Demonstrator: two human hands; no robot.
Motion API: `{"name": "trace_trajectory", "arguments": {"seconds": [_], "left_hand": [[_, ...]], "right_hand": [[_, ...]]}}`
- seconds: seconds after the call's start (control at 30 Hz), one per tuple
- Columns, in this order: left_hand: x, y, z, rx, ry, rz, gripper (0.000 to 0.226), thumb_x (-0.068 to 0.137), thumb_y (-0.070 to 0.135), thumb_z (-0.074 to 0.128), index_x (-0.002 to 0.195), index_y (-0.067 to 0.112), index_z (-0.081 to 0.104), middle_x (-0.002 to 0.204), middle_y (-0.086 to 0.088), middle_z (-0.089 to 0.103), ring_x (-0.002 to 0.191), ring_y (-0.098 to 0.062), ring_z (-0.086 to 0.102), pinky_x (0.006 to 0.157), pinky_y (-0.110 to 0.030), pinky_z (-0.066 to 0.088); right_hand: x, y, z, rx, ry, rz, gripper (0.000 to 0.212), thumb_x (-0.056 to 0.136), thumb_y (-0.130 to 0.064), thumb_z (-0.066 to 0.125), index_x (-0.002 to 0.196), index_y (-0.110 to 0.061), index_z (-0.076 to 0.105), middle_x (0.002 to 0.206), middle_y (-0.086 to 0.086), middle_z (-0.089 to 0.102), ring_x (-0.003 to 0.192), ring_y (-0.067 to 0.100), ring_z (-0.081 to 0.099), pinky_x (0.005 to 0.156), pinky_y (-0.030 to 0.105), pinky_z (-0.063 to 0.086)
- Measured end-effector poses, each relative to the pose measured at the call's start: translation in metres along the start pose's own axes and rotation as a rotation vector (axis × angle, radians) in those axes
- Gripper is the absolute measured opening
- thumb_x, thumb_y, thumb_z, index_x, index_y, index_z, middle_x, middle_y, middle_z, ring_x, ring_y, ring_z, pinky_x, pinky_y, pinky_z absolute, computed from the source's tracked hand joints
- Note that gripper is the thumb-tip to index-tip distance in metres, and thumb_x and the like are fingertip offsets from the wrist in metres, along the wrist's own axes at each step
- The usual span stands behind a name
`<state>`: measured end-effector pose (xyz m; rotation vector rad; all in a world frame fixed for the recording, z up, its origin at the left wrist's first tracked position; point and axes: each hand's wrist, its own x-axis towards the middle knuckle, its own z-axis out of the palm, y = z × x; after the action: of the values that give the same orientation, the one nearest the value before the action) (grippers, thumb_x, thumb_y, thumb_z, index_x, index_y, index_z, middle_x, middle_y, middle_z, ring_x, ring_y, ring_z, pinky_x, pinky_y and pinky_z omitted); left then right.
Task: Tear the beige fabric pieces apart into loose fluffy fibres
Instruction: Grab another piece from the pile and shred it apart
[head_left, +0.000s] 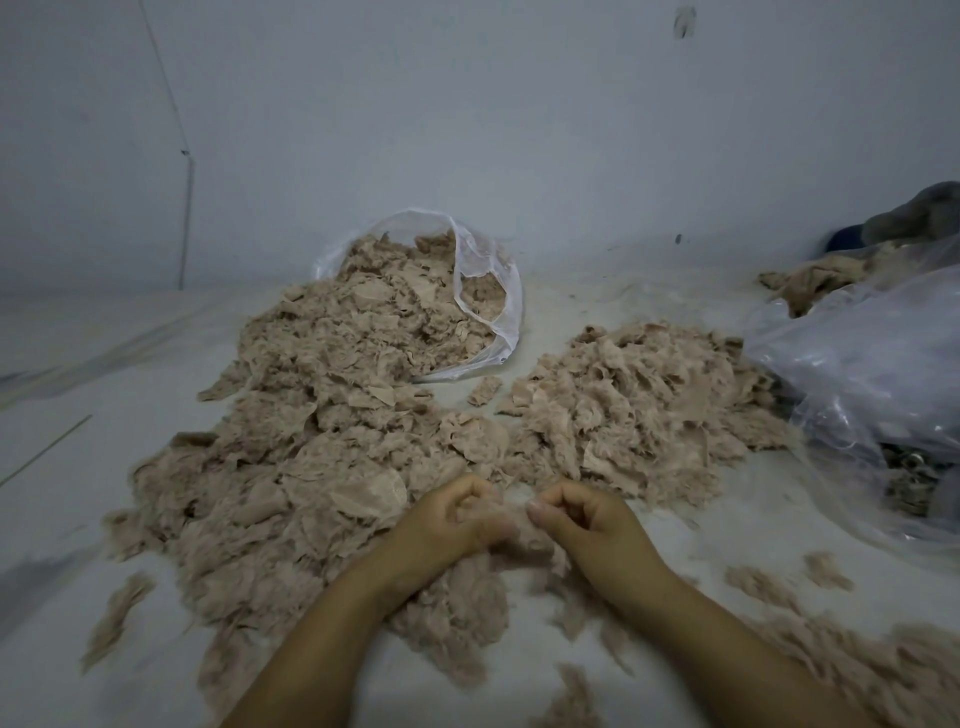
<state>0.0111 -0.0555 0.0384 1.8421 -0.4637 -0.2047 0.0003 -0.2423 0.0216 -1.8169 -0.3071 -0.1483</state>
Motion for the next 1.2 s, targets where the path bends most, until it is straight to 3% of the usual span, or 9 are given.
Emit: {"name": "trace_trajectory", "arguments": {"seconds": [0.1,0.17,0.33,0.43,0.57,0.87,1.0,1.13,1.2], "left_hand": [[0.002,-0.002,0.004,0.028,0.037,0.061,0.01,0.085,0.029,0.068,0.082,0.02,0.067,0.075,0.007,0.06,0.071,-0.005,0.055,0.068,-0.019,0.045],[0.004,-0.003,0.007,-0.045,0.091,0.058,0.022,0.092,0.02,0.056,0.073,0.015,0.065,0.066,0.007,0.057,0.065,-0.005,0.052,0.065,-0.019,0.042],[0.006,-0.004,0.006,-0.107,0.146,0.04,0.022,0.093,0.016,0.054,0.077,0.006,0.066,0.071,-0.001,0.062,0.07,-0.011,0.057,0.069,-0.022,0.047],[0.008,-0.005,0.006,-0.09,0.224,0.067,0.018,0.09,0.005,0.058,0.077,0.01,0.068,0.064,0.01,0.062,0.065,-0.002,0.056,0.066,-0.014,0.046],[0.011,-0.008,0.004,-0.095,0.312,0.02,0.021,0.089,0.002,0.059,0.075,0.014,0.069,0.057,0.01,0.062,0.059,-0.001,0.057,0.063,-0.013,0.047],[0.013,-0.007,0.007,-0.019,0.351,-0.023,0.023,0.091,0.005,0.057,0.072,0.014,0.066,0.056,0.006,0.057,0.056,0.0,0.054,0.063,-0.009,0.046],[0.011,-0.008,-0.008,-0.046,0.498,-0.022,0.03,0.091,0.002,0.056,0.065,0.017,0.063,0.054,0.005,0.055,0.046,0.006,0.05,0.052,-0.006,0.041],[0.008,-0.006,-0.003,-0.131,0.292,0.026,0.034,0.091,0.005,0.057,0.062,0.023,0.065,0.061,0.006,0.061,0.057,0.004,0.056,0.059,-0.007,0.043],[0.008,-0.004,0.005,-0.139,0.221,0.044,0.022,0.088,0.001,0.06,0.075,0.018,0.067,0.064,0.011,0.064,0.062,0.002,0.059,0.06,-0.011,0.045]], "right_hand": [[0.0,0.001,-0.001,0.013,0.002,0.03,0.018,0.088,-0.022,0.064,0.073,-0.013,0.066,0.068,0.007,0.056,0.062,0.014,0.048,0.062,0.026,0.041],[-0.001,-0.001,0.0,0.123,-0.01,0.086,0.016,0.084,-0.026,0.068,0.08,-0.01,0.066,0.068,0.01,0.056,0.061,0.018,0.049,0.058,0.025,0.042],[-0.003,-0.005,0.001,0.373,-0.084,0.216,0.034,0.064,-0.023,0.079,0.092,-0.012,0.065,0.077,0.009,0.072,0.065,0.021,0.068,0.057,0.027,0.055],[0.0,-0.006,-0.001,0.386,0.038,0.214,0.014,0.073,-0.003,0.075,0.077,-0.007,0.063,0.059,0.012,0.067,0.049,0.016,0.062,0.05,0.024,0.053],[0.002,-0.004,-0.01,0.37,0.144,0.186,0.003,0.077,-0.001,0.072,0.076,-0.003,0.07,0.056,0.014,0.064,0.046,0.015,0.059,0.049,0.021,0.051],[0.0,-0.006,-0.012,0.43,0.197,0.149,0.018,0.085,-0.002,0.064,0.068,-0.002,0.066,0.058,0.019,0.058,0.043,0.015,0.049,0.045,0.021,0.044],[0.002,-0.007,-0.027,0.42,0.344,0.177,0.026,0.089,-0.013,0.062,0.064,-0.006,0.055,0.046,0.002,0.05,0.04,0.012,0.044,0.037,0.021,0.04],[-0.003,-0.009,-0.02,-0.035,0.197,0.061,0.058,0.078,-0.056,0.056,0.049,-0.006,0.048,0.044,-0.002,0.045,0.041,0.01,0.041,0.046,0.013,0.036],[-0.002,-0.008,-0.013,-0.085,0.15,0.017,0.049,0.074,-0.059,0.055,0.054,-0.014,0.055,0.053,-0.003,0.053,0.05,0.009,0.048,0.053,0.015,0.039]]}}
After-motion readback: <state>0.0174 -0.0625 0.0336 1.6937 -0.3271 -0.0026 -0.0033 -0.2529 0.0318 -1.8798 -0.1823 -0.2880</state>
